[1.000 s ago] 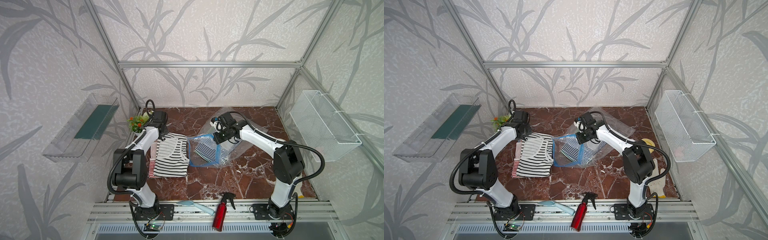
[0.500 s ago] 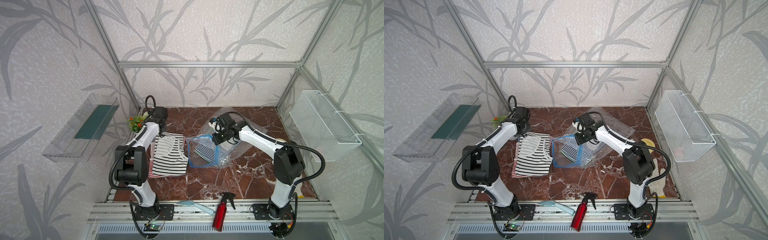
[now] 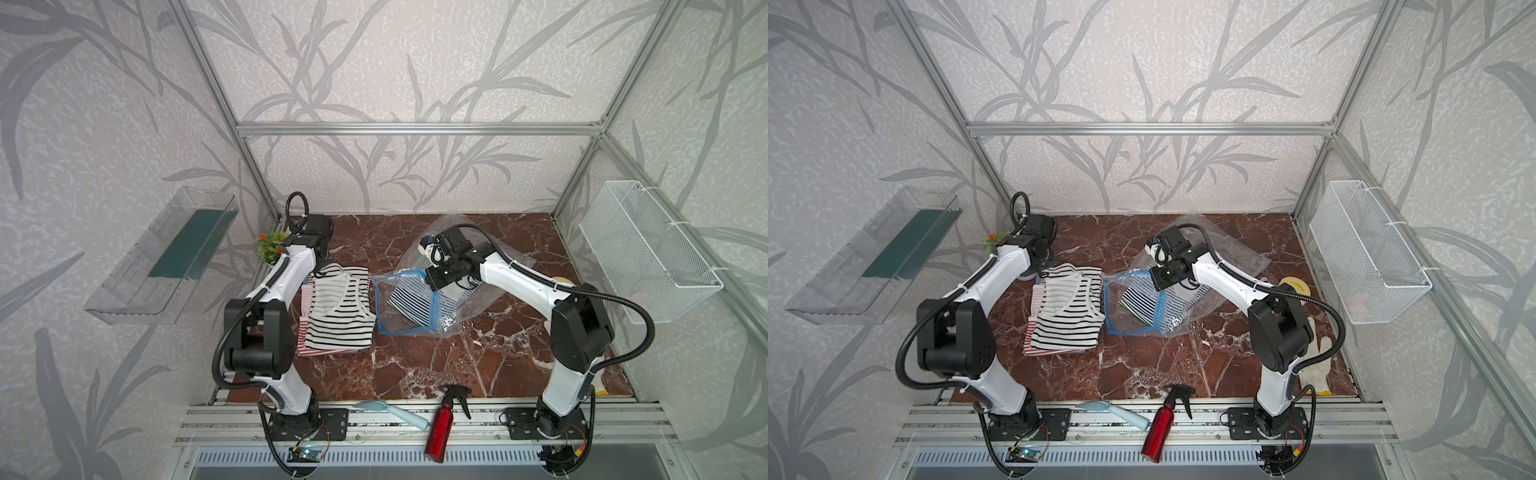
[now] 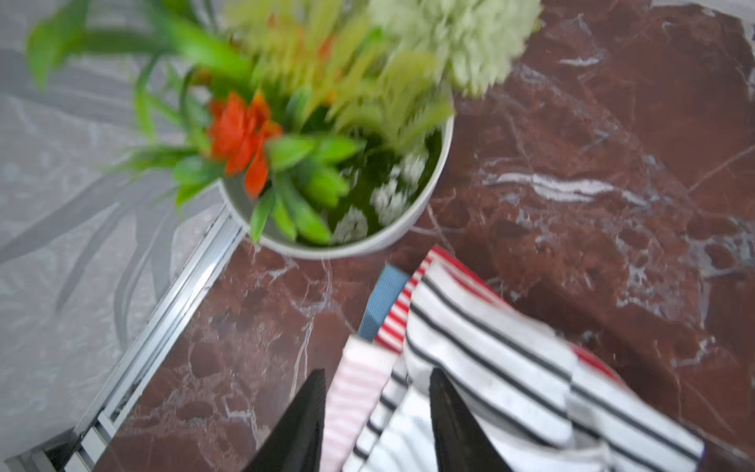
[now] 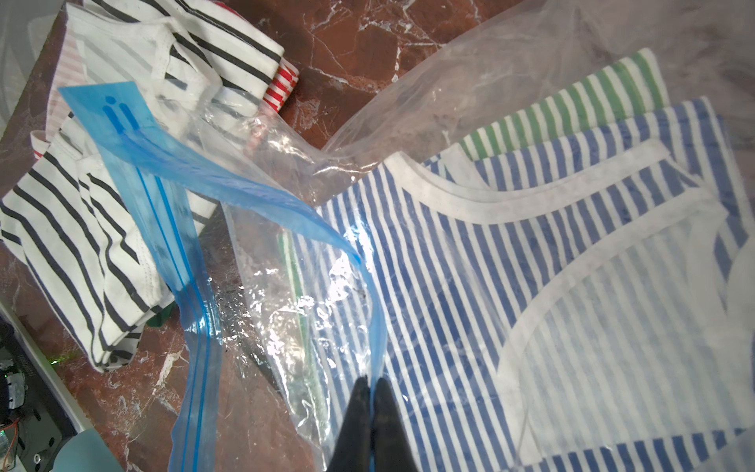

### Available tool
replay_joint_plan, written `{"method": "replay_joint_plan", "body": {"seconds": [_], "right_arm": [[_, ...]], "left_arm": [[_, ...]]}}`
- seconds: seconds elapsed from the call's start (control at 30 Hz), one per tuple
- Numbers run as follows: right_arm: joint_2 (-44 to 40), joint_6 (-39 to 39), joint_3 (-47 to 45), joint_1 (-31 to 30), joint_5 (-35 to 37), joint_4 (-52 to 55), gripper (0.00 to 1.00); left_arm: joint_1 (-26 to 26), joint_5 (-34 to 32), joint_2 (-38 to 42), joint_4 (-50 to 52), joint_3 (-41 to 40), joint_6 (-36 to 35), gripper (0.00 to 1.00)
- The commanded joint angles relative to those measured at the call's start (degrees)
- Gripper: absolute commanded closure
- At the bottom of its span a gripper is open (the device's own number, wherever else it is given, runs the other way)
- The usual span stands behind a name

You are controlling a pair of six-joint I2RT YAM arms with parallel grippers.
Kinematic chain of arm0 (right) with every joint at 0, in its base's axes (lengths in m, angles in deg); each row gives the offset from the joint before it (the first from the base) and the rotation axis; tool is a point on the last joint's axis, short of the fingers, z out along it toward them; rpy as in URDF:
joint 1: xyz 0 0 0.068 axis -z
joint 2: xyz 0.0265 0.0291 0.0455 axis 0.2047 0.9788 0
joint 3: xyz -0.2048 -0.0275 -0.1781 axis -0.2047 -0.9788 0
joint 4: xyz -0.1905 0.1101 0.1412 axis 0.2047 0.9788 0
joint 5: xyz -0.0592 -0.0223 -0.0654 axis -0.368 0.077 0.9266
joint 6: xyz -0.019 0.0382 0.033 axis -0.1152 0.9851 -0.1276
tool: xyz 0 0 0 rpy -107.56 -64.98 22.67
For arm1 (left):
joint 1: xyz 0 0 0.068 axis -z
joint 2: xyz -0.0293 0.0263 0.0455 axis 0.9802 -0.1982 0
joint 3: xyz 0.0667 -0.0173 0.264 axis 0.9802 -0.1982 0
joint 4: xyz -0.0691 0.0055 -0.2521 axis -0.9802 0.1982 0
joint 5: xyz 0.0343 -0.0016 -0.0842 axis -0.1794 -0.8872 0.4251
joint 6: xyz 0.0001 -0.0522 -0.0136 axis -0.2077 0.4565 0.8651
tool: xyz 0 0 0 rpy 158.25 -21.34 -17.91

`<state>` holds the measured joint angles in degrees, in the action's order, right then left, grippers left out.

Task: Take the tank top out of the vacuum bag
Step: Adjust the tank top.

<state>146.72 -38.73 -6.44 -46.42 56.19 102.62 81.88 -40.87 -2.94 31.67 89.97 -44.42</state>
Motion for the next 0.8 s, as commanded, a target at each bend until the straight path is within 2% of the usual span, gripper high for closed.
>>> {"method": "replay_joint_plan", "body": {"seconds": [0.0, 0.13, 0.27, 0.47, 0.6, 0.77], "right_arm": [[-2.9, -0.4, -1.8, -0.3, 0.2, -0.1, 1.00], [-2.6, -0.4, -2.4, -0.4, -0.6, -1.3, 1.00], [-1.2, -0.5, -2.4, -0.4, -2.1, -2.3, 1.00], [-1.7, -0.6, -3.9, -0.5, -2.5, -3.3, 1.00], [-2.4, -0.5, -5.0, -0.4, -2.4, -3.5, 1.00], [-2.2, 0.2, -5.1, -0.4, -3.1, -4.0, 1.00]], "left_arm": [[0.2, 5.1, 12.2, 7.6, -9.3, 6.5, 0.59], [0.1, 8.5, 26.9, 14.0, -23.5, 16.5, 0.64], [0.0, 11.8, 38.9, 12.1, -35.1, 20.2, 0.63], [-0.3, 12.5, 36.4, 9.7, -37.6, 20.2, 0.62], [-0.4, 10.9, 32.0, 7.9, -35.8, 19.0, 0.61], [-0.3, 12.0, 26.5, 7.2, -33.7, 17.5, 0.62]]}}
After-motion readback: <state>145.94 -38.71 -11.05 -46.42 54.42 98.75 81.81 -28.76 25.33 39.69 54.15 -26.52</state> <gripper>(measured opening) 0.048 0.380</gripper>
